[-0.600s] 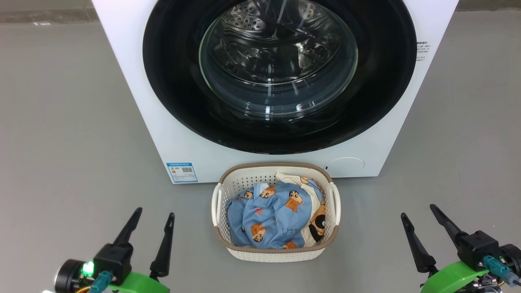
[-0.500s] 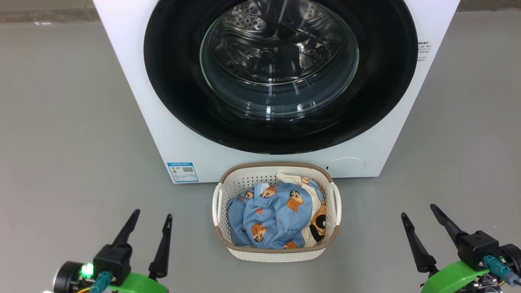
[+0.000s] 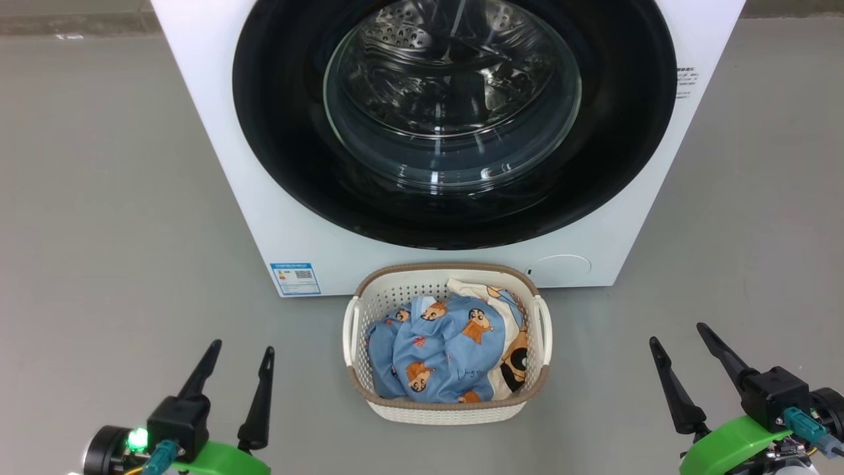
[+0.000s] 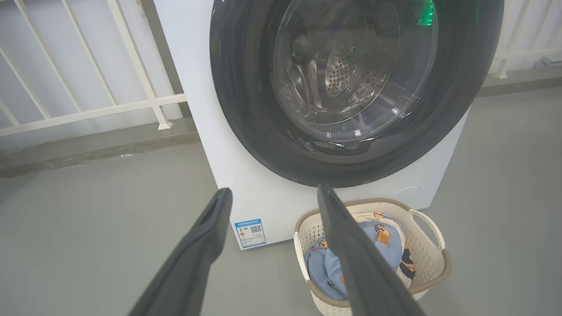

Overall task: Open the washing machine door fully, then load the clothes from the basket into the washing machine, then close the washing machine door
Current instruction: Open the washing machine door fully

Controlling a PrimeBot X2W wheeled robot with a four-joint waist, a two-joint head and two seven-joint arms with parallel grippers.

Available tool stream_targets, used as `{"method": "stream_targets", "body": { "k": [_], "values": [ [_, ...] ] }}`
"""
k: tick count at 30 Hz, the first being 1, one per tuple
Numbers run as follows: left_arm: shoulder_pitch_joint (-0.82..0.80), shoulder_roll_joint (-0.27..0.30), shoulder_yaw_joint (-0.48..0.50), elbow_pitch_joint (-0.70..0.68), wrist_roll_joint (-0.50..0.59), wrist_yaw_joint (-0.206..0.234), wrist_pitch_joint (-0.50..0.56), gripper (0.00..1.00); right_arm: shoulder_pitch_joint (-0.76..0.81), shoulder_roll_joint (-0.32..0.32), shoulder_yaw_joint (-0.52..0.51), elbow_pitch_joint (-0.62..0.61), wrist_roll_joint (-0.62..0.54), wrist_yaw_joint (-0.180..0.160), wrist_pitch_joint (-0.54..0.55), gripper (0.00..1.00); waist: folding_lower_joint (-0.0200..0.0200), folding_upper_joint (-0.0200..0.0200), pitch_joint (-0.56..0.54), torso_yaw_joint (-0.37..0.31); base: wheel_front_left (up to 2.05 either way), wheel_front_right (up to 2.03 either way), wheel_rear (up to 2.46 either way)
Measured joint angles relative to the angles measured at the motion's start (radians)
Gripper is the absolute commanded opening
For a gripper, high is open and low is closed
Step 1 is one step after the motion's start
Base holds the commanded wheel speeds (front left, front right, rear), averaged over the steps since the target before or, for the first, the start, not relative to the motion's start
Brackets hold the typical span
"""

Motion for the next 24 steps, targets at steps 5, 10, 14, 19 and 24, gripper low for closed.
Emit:
{"method": "stream_targets", "body": {
  "k": [5,10,14,19,24],
  "values": [
    [0.0,0.0,0.005,-0.003,0.0,0.0,0.0,1.0,0.0,0.002,0.0,0.0,0.0,0.0,0.0,1.0,0.0,0.0,0.001,-0.004,0.62,0.62,-1.25],
    [0.0,0.0,0.008,-0.004,0.0,0.0,0.0,1.0,0.0,0.008,0.0,0.001,0.0,0.0,0.0,1.0,0.0,0.0,-0.003,-0.007,0.99,0.99,-1.98],
    [0.0,-0.001,0.008,-0.005,0.0,0.0,0.0,1.0,0.0,0.008,0.0,0.002,0.0,0.0,0.0,1.0,0.0,0.0,-0.006,-0.008,1.06,1.06,-2.13],
    [0.0,-0.003,0.007,-0.008,0.0,-0.005,0.0,1.0,0.0,0.008,0.0,0.002,0.0,0.0,0.0,1.0,0.0001,0.0,-0.008,-0.01,1.03,1.03,-2.06],
    [0.0,-0.005,0.007,-0.01,0.0,-0.007,0.0,1.0,0.0,0.008,0.0,0.002,0.0,0.0,0.0,1.0,0.0,0.0,-0.008,-0.011,0.76,0.76,-1.53]
  ]
}}
